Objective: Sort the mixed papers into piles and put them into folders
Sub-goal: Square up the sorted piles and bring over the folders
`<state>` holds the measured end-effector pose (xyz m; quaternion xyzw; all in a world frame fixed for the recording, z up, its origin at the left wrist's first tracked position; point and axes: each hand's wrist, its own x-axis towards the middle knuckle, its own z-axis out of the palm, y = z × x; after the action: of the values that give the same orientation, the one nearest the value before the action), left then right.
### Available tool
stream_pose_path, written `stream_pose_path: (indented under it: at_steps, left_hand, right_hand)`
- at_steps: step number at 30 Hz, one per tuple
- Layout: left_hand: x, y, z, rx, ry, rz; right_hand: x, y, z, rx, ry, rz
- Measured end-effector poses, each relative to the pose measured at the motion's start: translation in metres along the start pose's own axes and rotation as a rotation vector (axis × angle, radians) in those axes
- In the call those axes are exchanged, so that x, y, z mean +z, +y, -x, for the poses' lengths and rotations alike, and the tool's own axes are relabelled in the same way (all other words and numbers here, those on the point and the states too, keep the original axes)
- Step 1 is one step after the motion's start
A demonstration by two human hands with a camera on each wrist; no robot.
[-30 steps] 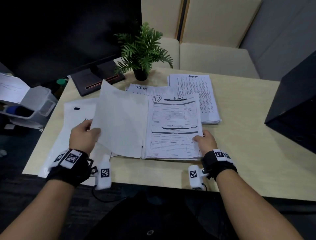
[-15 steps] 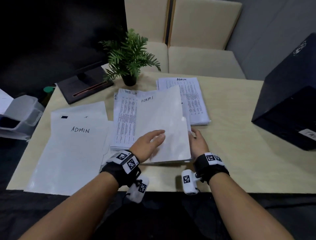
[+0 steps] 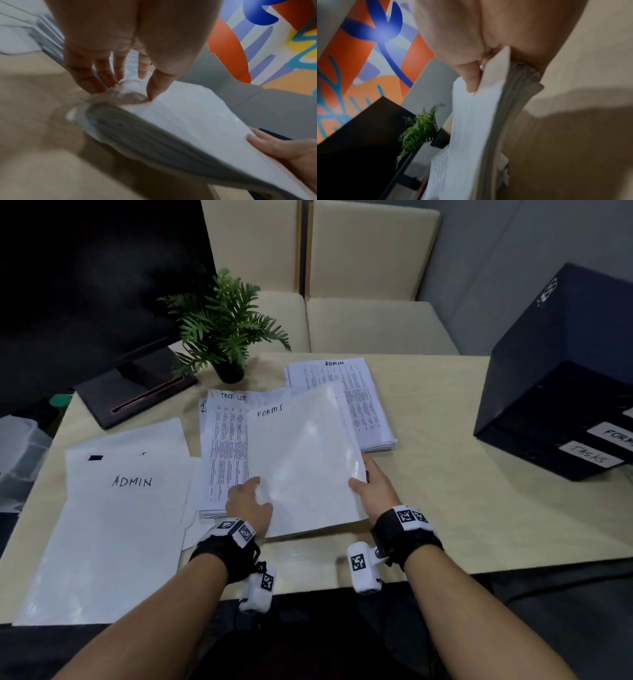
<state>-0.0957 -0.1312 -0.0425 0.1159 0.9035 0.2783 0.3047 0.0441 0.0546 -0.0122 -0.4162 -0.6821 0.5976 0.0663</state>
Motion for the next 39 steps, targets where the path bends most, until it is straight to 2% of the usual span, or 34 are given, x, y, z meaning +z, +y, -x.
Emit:
stream_pose_path:
  at_steps: [4, 8, 10, 12, 15, 20, 24, 27, 30, 32, 35, 39]
  left_hand:
    - [-0.008, 0.001, 0.006, 0.000, -0.071, 0.187]
    - [-0.001, 0.024, 0.011, 0.059, -0.192, 0.370]
    - [0.010, 0.046, 0.013, 0.107, -0.268, 0.384]
    - [0.028, 0.073, 0.017, 0.198, -0.298, 0.299]
    - [0.069, 0.117, 0.027, 0.291, -0.283, 0.132]
    - [0.133, 0.160, 0.037, 0.218, -0.322, 0.039]
    - [0.168, 0.182, 0.047, 0.080, -0.323, 0.235]
    - [0.185, 0.190, 0.053, 0.033, -0.348, 0.382]
    - [0.186, 0.204, 0.067, 0.030, -0.312, 0.542]
    - [0.180, 0.210, 0.070, 0.072, -0.276, 0.627]
    - [0.162, 0.217, 0.078, 0.205, -0.219, 0.632]
    - [0.134, 0.223, 0.091, 0.324, -0.135, 0.609]
  right_hand:
    - [-0.016, 0.000, 0.016, -0.068, -0.004, -0.105]
    - [-0.053, 0.012, 0.038, -0.084, 0.105, -0.115]
    - [-0.076, 0.023, 0.047, -0.067, 0.183, -0.113]
    - [-0.101, 0.037, 0.053, -0.021, 0.243, -0.096]
    - [-0.140, 0.060, 0.060, 0.036, 0.342, -0.062]
    - [-0.195, 0.091, 0.060, 0.175, 0.357, 0.039]
    - [-0.241, 0.109, 0.044, 0.198, 0.288, 0.086]
    - [-0.274, 0.107, 0.030, 0.170, 0.228, 0.100]
    - [-0.303, 0.099, 0.013, 0.178, 0.183, 0.167]
    - [-0.323, 0.091, 0.000, 0.182, 0.277, 0.175]
    - [-0.355, 0.074, -0.024, 0.117, 0.443, 0.233]
    - [-0.383, 0.053, -0.051, 0.076, 0.489, 0.344]
